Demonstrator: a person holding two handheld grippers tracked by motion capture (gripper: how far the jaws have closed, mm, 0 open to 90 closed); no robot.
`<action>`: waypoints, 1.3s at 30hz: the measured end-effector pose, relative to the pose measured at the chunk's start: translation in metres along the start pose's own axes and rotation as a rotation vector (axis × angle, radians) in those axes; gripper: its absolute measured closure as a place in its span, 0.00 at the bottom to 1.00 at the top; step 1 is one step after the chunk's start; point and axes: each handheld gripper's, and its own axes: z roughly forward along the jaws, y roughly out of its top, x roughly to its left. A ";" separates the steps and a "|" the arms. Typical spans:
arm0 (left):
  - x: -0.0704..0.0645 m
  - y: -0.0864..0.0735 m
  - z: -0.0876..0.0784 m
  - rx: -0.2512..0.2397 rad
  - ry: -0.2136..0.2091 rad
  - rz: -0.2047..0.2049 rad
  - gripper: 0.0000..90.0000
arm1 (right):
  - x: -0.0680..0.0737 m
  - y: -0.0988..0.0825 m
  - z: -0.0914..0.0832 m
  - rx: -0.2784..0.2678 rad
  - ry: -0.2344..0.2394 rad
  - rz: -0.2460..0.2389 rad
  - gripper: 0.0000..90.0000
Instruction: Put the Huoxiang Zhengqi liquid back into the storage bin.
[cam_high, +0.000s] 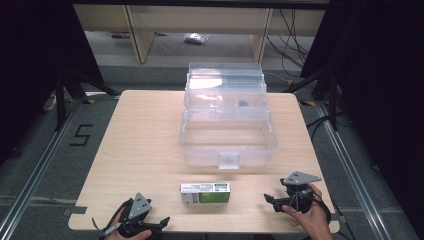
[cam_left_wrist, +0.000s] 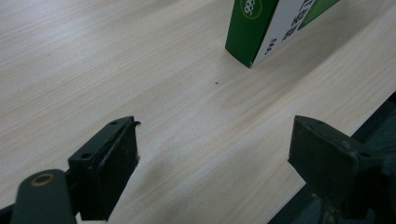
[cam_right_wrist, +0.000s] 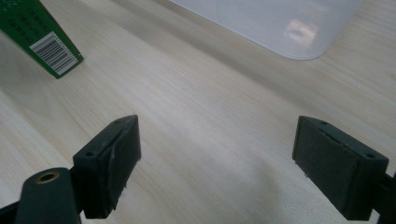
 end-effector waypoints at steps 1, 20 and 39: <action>0.001 0.000 0.000 0.002 0.005 0.003 0.17 | 0.001 0.001 0.000 0.007 0.004 -0.008 0.18; 0.001 0.000 0.001 -0.004 0.008 -0.009 0.17 | 0.022 0.035 -0.007 -0.013 0.119 -0.165 0.20; 0.000 0.000 0.000 -0.012 0.003 -0.012 0.17 | 0.053 0.080 -0.002 0.037 0.180 -0.328 0.21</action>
